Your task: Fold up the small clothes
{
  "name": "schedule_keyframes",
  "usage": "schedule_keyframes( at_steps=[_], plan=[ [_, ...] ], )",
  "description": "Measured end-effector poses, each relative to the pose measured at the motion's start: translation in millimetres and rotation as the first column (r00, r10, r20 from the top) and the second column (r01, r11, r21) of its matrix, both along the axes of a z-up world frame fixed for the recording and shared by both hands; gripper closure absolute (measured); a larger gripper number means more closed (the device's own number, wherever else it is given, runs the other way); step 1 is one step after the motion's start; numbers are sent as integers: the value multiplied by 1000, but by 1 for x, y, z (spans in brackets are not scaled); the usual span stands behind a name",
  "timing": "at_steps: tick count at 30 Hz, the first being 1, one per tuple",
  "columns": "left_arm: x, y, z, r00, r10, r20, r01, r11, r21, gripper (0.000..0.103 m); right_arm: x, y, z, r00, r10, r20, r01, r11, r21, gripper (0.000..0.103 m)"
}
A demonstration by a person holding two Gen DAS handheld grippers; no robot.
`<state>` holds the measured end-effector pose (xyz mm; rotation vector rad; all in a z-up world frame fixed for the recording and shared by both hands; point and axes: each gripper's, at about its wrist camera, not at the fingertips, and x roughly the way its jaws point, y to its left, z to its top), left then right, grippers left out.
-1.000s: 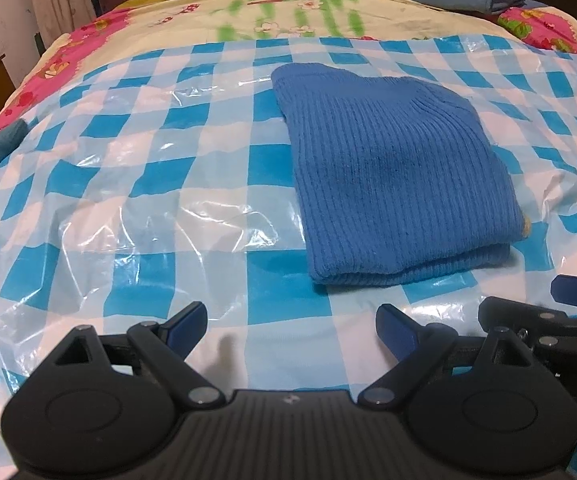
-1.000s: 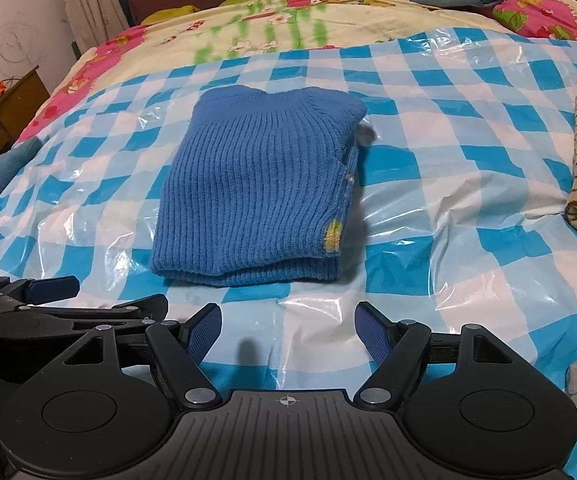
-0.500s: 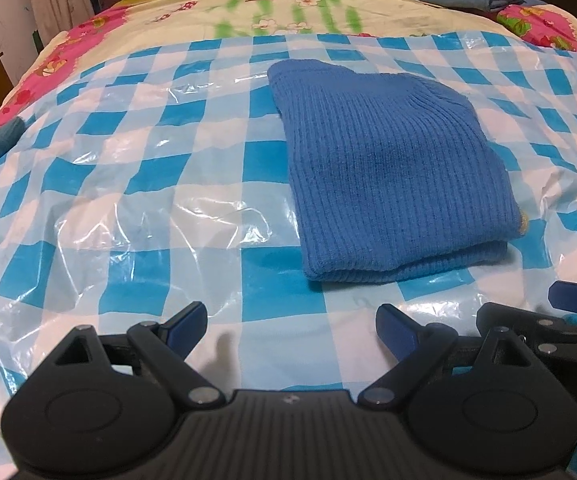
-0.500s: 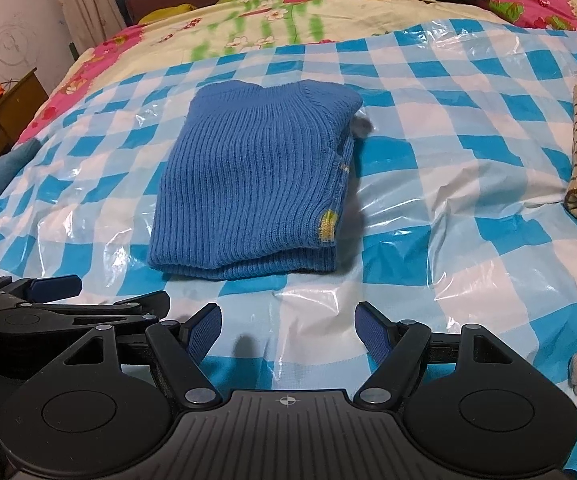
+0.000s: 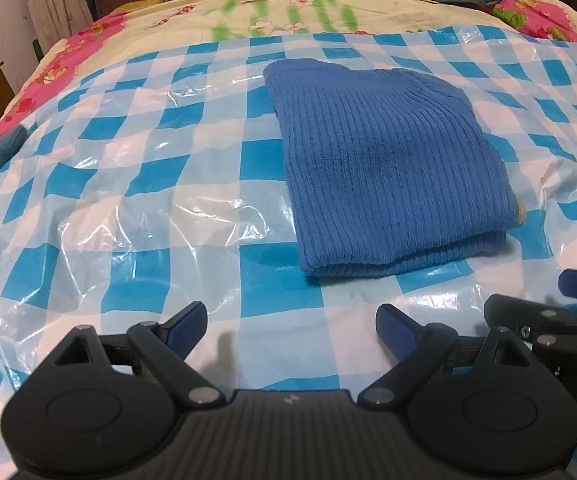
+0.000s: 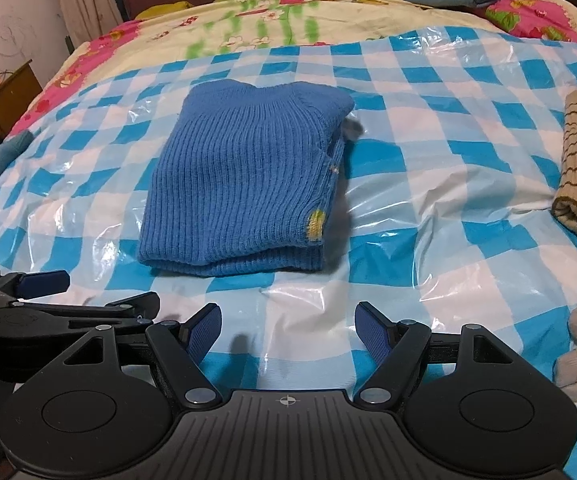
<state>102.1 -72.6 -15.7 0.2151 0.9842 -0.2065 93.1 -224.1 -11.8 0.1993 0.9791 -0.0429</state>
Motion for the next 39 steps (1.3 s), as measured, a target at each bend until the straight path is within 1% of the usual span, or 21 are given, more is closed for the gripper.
schedule_keyframes(
  at_steps=[6,9,16,33,39],
  plan=[
    [-6,2,3,1000,6,16,-6,1000,16,7,-4,3,6,1000,5,19,-4,999,-44,28],
    [-9,2,5,1000,9,26,-10,1000,23,7,-8,4,8,1000,10,30,-8,998,-60,24],
    [-20,-6,5,999,-11,42,8,999,52,7,-16,3,10,999,13,49,-9,996,-85,24],
    [-28,-18,3,999,-30,43,26,996,81,7,-28,-6,9,998,-9,58,13,997,-73,24],
    [-29,-19,2,999,-30,41,26,996,83,7,-29,-7,8,998,-9,59,14,996,-84,24]
  ],
)
